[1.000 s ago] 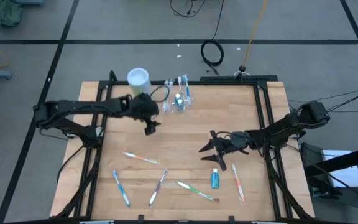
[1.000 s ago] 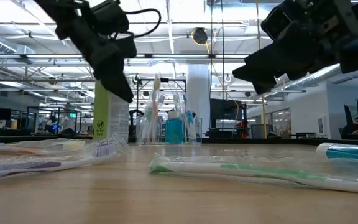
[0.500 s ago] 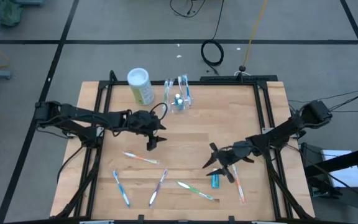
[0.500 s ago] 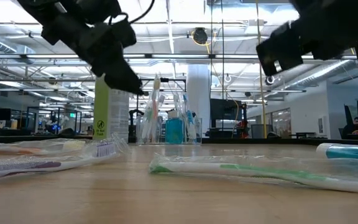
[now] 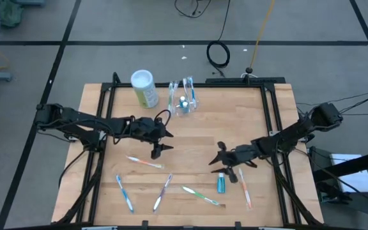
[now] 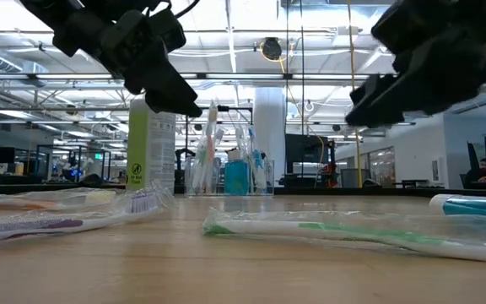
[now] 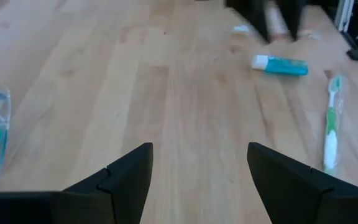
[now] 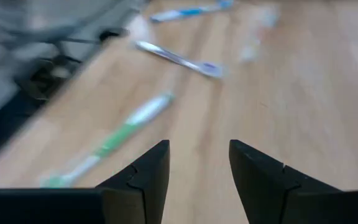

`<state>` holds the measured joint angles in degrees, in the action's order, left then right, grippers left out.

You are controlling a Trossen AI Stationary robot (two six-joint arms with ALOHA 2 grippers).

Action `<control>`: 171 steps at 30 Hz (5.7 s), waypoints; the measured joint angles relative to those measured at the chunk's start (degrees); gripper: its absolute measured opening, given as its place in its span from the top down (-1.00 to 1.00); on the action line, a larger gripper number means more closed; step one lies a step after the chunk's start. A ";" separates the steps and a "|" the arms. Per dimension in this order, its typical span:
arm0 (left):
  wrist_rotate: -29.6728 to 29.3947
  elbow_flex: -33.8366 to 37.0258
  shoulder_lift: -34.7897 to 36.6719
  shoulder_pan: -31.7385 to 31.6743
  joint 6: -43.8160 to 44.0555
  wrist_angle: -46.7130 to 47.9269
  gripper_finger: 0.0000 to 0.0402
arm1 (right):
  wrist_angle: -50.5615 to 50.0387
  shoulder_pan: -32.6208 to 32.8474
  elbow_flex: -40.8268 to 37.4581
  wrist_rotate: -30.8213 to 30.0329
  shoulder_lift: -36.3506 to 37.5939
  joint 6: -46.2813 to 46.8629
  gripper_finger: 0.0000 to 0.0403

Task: Pick & Place toothbrushing station
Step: Put the right orange toothbrush into the transparent organizer, then put the blue mouthwash into the transparent organizer

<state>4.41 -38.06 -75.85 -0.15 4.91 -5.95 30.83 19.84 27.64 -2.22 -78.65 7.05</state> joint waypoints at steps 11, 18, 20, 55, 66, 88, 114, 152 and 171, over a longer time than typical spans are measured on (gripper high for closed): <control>-0.01 0.00 0.00 0.65 0.10 -0.26 -0.33 | -20.26 -0.53 -0.02 -2.51 9.61 26.68 0.22; -0.01 0.00 0.00 0.65 0.08 -0.31 -0.33 | -43.53 2.87 0.00 5.52 22.07 49.47 0.22; -0.01 0.00 0.00 0.65 -0.27 -0.31 -0.33 | -49.02 5.10 0.00 6.72 23.10 57.84 0.22; -0.05 0.00 0.00 0.62 -0.51 -0.18 -0.33 | -38.34 12.39 -6.74 5.31 12.87 68.40 0.44; -0.05 0.00 0.00 0.62 -0.66 -0.26 -0.33 | -28.97 12.02 -7.45 2.24 12.50 56.10 0.90; -0.05 0.00 0.00 0.62 -2.20 -0.29 -0.33 | 41.16 -26.71 -7.28 -7.86 11.39 -16.50 0.92; -2.00 0.00 0.00 0.65 -1.70 0.72 -0.33 | 48.56 -49.83 17.64 6.78 -28.11 -1.07 0.90; -2.00 0.00 0.00 0.65 -1.67 0.89 -0.33 | -16.35 -47.13 17.57 5.26 -1.85 1.43 0.31; -2.02 0.00 0.00 0.62 -1.68 -0.31 -0.33 | -55.10 -12.98 13.32 5.38 12.02 41.34 0.31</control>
<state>2.39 -38.06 -75.85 0.47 3.23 -6.26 -24.27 6.86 40.96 3.16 -66.63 48.39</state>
